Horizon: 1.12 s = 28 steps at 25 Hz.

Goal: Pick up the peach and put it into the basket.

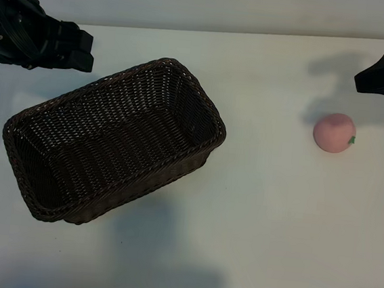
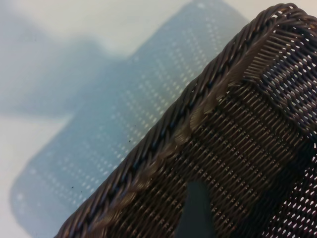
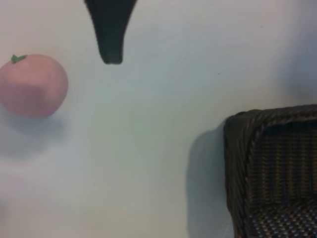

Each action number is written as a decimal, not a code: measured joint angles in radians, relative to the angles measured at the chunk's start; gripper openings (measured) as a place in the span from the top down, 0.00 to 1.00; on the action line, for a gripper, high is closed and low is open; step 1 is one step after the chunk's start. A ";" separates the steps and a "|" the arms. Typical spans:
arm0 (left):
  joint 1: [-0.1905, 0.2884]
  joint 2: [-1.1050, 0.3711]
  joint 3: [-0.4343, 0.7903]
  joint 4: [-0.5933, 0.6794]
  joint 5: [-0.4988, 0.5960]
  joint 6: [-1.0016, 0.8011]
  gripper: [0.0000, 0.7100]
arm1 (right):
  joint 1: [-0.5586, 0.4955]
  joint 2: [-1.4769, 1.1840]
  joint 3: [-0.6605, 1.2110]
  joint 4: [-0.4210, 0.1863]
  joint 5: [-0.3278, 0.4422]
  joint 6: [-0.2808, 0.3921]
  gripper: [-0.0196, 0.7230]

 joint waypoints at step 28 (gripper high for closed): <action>0.000 0.000 0.000 -0.002 -0.079 -0.002 0.17 | 0.000 0.000 0.000 0.000 -0.019 0.005 0.27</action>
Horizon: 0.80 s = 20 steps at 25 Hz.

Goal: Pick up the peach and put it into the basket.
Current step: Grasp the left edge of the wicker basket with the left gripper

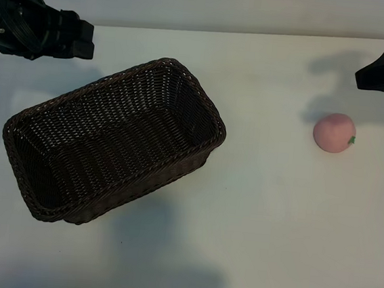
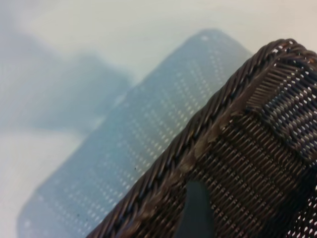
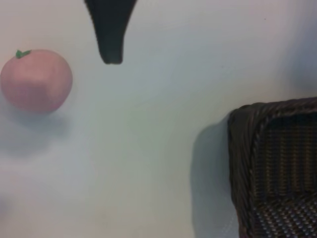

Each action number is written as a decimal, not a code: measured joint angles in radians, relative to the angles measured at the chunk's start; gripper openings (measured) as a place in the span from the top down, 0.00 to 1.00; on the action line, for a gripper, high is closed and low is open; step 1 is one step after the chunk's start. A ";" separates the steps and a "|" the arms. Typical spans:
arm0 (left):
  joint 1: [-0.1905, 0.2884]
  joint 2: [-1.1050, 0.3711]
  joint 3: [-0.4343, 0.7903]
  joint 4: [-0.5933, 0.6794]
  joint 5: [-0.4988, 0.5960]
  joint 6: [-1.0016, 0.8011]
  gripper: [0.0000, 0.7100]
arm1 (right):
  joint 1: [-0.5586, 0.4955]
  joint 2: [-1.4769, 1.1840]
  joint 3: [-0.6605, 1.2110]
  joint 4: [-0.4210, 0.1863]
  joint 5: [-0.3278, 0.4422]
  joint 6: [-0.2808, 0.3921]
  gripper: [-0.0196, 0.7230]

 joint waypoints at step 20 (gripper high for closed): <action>0.001 -0.320 0.357 0.474 0.134 -0.788 0.17 | 0.000 0.000 0.000 0.001 0.002 0.000 0.27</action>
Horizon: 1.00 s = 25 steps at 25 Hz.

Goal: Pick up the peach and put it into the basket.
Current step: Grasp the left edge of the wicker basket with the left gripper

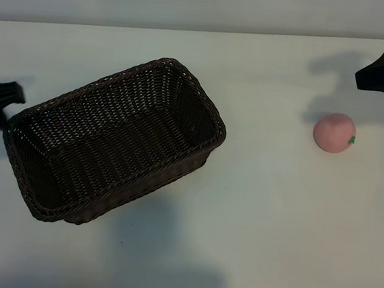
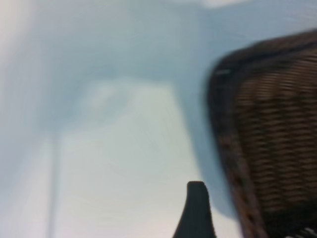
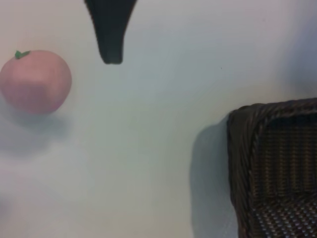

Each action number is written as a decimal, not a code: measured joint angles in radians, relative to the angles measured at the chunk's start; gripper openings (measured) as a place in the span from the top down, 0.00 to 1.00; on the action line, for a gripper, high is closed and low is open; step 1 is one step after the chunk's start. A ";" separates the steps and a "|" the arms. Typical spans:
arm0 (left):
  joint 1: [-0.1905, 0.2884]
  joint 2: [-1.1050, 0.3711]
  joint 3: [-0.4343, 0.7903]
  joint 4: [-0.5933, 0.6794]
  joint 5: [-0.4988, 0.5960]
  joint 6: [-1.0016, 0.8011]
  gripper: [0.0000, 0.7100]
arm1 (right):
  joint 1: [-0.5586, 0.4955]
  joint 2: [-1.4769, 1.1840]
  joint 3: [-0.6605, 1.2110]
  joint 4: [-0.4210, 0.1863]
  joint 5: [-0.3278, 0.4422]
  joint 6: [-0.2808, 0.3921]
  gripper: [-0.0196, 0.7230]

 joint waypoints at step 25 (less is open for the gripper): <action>0.006 0.350 0.078 -0.229 -0.235 0.046 0.17 | 0.000 0.000 0.000 0.000 0.013 0.000 0.27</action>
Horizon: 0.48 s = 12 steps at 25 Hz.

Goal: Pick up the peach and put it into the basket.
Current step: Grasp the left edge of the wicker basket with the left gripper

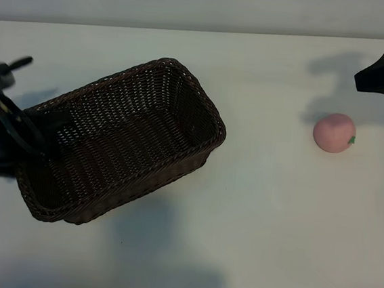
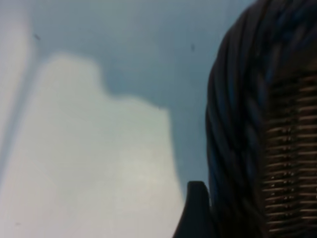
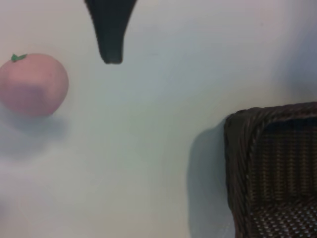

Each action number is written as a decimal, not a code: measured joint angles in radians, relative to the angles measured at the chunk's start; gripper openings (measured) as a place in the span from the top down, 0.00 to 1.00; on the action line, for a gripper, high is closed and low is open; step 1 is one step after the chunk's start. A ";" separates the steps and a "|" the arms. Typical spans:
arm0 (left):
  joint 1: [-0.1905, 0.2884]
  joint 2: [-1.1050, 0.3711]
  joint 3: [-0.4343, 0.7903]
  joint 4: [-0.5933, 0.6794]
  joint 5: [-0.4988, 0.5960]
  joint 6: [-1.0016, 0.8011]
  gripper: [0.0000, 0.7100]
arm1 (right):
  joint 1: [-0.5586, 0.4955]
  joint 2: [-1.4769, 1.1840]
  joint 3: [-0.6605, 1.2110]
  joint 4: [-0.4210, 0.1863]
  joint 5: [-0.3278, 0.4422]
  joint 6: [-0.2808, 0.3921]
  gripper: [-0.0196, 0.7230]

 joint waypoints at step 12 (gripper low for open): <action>0.000 0.065 0.072 -0.094 -0.147 0.076 0.17 | 0.000 0.000 0.000 0.000 0.005 0.000 0.27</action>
